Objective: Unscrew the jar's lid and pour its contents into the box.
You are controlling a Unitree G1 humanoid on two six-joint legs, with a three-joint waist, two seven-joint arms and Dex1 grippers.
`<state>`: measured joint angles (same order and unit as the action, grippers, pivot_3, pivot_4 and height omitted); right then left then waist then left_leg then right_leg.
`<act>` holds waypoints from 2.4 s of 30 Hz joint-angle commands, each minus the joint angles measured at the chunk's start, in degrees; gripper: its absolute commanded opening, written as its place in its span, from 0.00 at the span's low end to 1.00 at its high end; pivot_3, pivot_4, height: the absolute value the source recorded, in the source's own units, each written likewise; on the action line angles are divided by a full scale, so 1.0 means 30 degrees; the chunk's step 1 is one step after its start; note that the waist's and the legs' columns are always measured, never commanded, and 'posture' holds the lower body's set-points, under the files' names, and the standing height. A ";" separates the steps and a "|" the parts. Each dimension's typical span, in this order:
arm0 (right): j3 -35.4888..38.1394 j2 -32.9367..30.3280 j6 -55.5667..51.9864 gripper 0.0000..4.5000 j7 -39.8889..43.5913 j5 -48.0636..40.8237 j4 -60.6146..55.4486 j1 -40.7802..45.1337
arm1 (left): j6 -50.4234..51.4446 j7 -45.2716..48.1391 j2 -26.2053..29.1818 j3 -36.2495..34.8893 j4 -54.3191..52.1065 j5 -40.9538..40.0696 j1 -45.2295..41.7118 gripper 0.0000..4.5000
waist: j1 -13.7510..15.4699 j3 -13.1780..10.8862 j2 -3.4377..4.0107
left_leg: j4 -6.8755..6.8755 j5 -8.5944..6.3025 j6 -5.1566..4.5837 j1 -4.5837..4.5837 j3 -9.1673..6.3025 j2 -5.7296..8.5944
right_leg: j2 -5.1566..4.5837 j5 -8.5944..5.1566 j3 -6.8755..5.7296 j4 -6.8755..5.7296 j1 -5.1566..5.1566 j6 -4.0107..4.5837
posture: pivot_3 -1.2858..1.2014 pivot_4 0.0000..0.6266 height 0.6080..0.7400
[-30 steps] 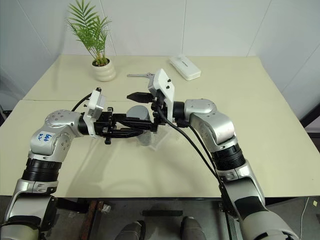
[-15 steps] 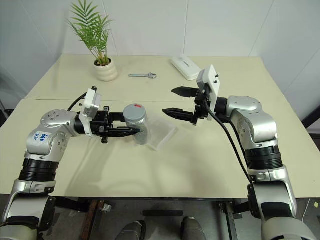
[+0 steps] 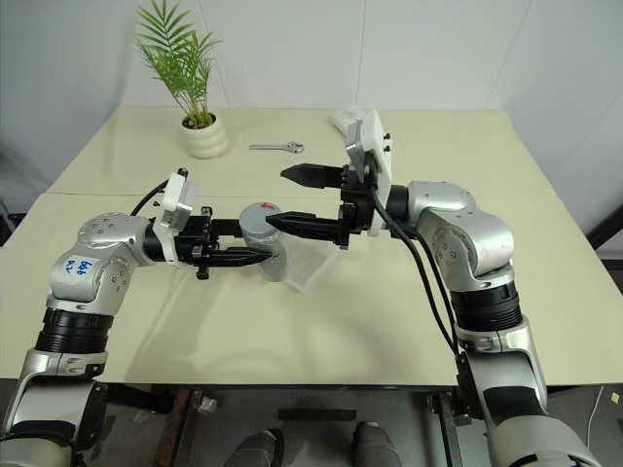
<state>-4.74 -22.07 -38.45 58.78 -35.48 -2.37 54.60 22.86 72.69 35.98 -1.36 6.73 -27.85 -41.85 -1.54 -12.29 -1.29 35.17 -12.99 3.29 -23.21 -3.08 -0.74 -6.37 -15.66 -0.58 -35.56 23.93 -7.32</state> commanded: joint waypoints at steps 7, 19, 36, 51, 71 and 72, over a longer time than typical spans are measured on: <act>-0.1796 0.1467 0.1070 0.99 -0.1354 0.2068 -0.0386 0.0896 | -0.0261 0.0114 -0.0363 -0.0084 -0.0414 -0.0280 -0.0345 0.41 | -0.0020 0.0000 0.0000 | 0.0000 0.0000 0.0000 0.0000 0.0001 0.0000 | 0.0003 0.0000 0.0001 -0.0004 0.0005 0.0000 | 0.52 0.24 1.00; -0.1089 0.1143 0.2028 0.99 -0.1249 0.2618 0.0860 0.1024 | -0.0277 0.0090 -0.0463 -0.0079 -0.0456 -0.0264 -0.0359 0.41 | -0.0032 0.0001 0.0000 | -0.0002 0.0000 0.0000 0.0001 0.0002 -0.0005 | 0.0007 0.0000 0.0000 -0.0012 0.0008 0.0000 | 0.52 0.24 1.00; -0.0403 -0.0597 0.2081 0.99 0.0477 0.2087 0.0457 0.0219 | -0.0315 0.0130 -0.0254 -0.0187 -0.0404 -0.0254 -0.0344 0.41 | -0.0018 0.0000 0.0000 | -0.0001 0.0000 0.0000 0.0002 0.0003 -0.0004 | 0.0007 0.0000 0.0001 -0.0007 0.0008 0.0000 | 0.52 0.24 1.00; -0.0443 -0.0325 0.1573 0.99 0.0907 0.1129 -0.0213 0.0112 | -0.0448 0.0224 -0.0090 -0.0251 -0.0283 -0.0173 -0.0329 0.41 | -0.0030 0.0000 0.0000 | 0.0000 0.0000 0.0000 0.0001 0.0003 -0.0004 | 0.0007 0.0000 0.0002 -0.0009 0.0008 0.0001 | 0.52 0.24 1.00; -0.1142 0.0813 0.1566 0.72 0.0408 0.1584 0.0276 0.0558 | -0.0526 0.0091 -0.0202 -0.0231 -0.0217 -0.0119 -0.0450 0.41 | -0.0026 0.0000 0.0000 | 0.0000 0.0000 0.0000 0.0002 0.0002 -0.0004 | 0.0007 0.0000 0.0002 -0.0014 0.0008 0.0001 | 0.52 0.24 1.00; -0.1141 0.0800 0.1561 0.65 0.0475 0.1548 0.0236 0.0541 | -0.0541 0.0100 -0.0204 -0.0225 -0.0198 -0.0113 -0.0463 0.41 | -0.0026 0.0000 0.0000 | 0.0001 0.0000 0.0000 0.0002 0.0002 -0.0004 | 0.0007 0.0000 0.0001 -0.0015 0.0008 0.0000 | 0.52 0.24 1.00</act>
<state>-8.60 -19.81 -33.99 60.02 -30.44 -0.55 55.54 22.32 72.94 34.93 -1.14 7.11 -27.78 -42.09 -1.61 -12.29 -1.29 35.17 -12.99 3.29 -23.21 -3.08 -0.75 -6.35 -15.66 -0.57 -35.60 23.95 -7.32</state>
